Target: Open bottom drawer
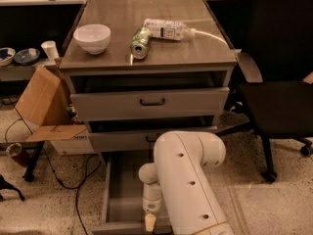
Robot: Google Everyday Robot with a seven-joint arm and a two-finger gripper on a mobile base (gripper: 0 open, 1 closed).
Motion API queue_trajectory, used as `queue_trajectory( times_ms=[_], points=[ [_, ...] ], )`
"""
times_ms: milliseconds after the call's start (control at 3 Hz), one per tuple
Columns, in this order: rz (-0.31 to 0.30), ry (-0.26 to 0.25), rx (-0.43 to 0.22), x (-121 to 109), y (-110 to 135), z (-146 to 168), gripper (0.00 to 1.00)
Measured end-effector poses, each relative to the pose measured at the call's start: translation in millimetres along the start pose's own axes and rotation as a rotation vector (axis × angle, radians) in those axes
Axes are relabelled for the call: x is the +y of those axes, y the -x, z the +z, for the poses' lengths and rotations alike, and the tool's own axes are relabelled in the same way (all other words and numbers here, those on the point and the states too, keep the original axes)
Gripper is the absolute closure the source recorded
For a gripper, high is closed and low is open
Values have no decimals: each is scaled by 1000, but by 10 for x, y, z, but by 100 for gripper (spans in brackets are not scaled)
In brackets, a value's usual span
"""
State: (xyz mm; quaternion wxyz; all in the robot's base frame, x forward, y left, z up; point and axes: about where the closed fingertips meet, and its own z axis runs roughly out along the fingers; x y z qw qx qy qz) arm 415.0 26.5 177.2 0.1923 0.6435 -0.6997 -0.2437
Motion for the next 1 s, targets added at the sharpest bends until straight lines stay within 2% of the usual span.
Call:
queue_trajectory(
  times_ms=[667,1000],
  points=[
    [-3,-2,5,23,7,-8,0],
    [-3,-2,5,23,7,-8,0]
  ],
)
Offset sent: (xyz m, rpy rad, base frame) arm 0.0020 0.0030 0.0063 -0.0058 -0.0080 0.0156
